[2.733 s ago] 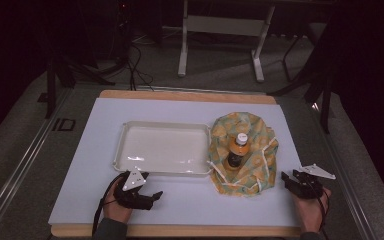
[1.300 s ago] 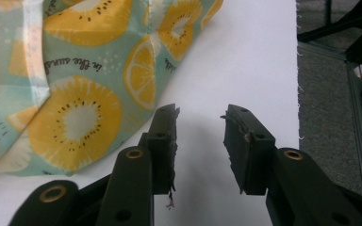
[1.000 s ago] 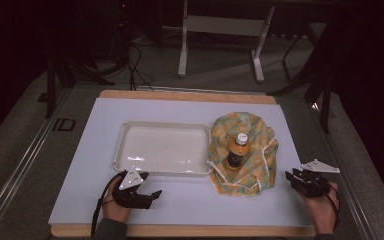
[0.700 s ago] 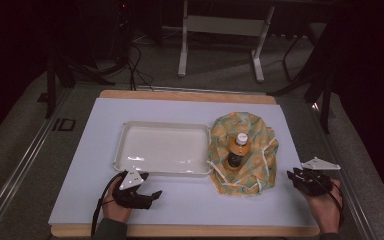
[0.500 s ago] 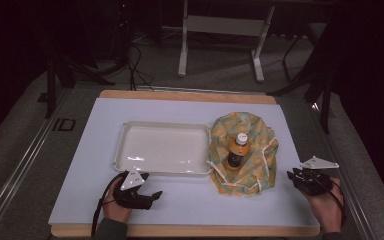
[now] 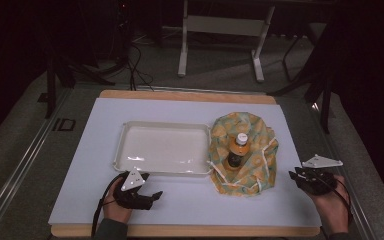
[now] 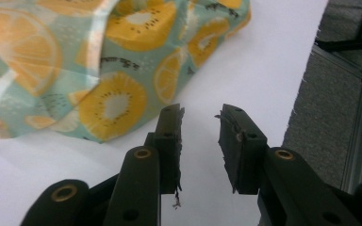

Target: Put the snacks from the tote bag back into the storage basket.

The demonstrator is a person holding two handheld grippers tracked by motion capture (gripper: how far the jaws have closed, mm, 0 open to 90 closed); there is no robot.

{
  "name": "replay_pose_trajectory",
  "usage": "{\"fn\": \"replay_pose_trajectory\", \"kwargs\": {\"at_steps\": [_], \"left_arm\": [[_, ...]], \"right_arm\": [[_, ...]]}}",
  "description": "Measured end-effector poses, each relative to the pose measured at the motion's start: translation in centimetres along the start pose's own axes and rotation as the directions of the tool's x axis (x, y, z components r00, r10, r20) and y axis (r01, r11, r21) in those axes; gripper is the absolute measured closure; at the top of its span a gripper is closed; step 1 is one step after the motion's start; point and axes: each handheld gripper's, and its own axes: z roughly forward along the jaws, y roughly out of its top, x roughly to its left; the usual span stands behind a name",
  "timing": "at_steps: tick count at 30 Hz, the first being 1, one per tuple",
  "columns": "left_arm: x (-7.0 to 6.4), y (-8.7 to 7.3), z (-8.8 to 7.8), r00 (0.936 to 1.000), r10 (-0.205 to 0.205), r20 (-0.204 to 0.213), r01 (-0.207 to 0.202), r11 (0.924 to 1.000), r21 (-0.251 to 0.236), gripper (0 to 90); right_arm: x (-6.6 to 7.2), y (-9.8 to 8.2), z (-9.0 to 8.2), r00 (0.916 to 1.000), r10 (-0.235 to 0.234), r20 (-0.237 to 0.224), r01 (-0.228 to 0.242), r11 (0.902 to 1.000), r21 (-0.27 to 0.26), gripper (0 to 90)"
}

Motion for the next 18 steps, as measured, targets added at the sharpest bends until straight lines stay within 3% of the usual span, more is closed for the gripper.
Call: {"fn": "replay_pose_trajectory", "kwargs": {"at_steps": [7, 18], "left_arm": [[0.0, 0.0, 0.0, 1.0000, 0.004, 0.002, -0.004, 1.0000, 0.003, 21.0], [-0.1, 0.0, 0.1, 1.0000, 0.008, 0.002, -0.008, 0.9999, 0.012, 21.0]], "right_arm": [[0.4, 1.0, -0.1, 0.9987, -0.051, -0.008, 0.051, 0.9983, 0.028, 69.3], [1.3, 3.0, -0.5, 0.9876, -0.152, -0.038, 0.155, 0.9852, 0.074, 72.7]]}}
